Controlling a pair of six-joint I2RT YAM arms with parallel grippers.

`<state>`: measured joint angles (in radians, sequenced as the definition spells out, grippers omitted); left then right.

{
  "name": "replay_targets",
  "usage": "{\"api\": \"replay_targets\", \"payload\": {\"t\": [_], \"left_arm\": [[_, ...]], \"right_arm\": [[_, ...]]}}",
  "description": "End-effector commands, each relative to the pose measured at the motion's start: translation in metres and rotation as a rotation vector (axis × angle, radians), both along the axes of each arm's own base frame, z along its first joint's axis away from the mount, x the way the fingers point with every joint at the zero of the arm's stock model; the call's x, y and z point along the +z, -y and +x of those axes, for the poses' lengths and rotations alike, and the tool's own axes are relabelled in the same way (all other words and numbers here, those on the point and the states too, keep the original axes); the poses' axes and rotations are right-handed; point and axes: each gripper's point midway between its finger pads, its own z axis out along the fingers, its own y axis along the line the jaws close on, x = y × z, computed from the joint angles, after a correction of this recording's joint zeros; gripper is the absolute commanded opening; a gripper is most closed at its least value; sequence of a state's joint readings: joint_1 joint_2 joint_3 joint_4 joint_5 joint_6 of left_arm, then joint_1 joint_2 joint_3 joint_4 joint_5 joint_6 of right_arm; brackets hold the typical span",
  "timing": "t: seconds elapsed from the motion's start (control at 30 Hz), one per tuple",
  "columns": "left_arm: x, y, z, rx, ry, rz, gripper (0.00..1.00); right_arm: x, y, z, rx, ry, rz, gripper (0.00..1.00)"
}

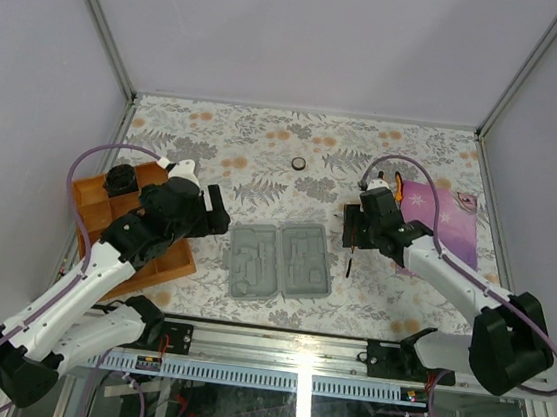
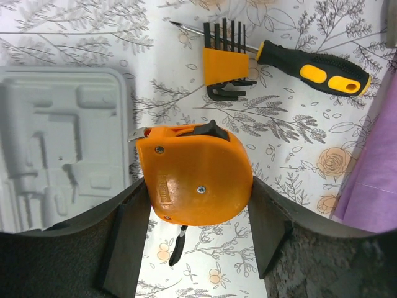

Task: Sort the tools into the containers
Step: Pick up the engineering item from the center of the board, then place the engineering item in the storage box.

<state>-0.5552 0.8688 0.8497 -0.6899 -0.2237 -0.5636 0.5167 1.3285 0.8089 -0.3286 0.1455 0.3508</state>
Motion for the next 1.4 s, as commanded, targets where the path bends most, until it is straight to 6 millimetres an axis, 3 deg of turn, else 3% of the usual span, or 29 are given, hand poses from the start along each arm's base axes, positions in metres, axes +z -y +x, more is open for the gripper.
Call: {"api": "replay_targets", "payload": {"t": [0.0, 0.33, 0.7, 0.97, 1.37], "left_arm": [[0.014, 0.012, 0.002, -0.071, 0.061, -0.054, 0.78], [0.031, 0.070, -0.008, -0.271, 0.133, -0.364, 0.78], [0.049, 0.117, -0.028, -0.424, 0.187, -0.537, 0.77], [0.065, 0.134, -0.044, -0.538, 0.261, -0.594, 0.76], [0.139, 0.151, -0.068, -0.802, 0.523, -0.688, 0.74]], "right_arm": [[0.036, -0.019, 0.006, 0.051, 0.125, 0.144, 0.52], [0.110, -0.087, -0.019, 0.159, 0.223, 0.661, 0.47], [0.161, -0.149, -0.042, 0.089, 0.245, 1.070, 0.45], [0.209, -0.162, -0.047, 0.135, 0.284, 1.271, 0.46], [0.270, -0.171, -0.073, 0.330, 0.306, 1.409, 0.46]]}}
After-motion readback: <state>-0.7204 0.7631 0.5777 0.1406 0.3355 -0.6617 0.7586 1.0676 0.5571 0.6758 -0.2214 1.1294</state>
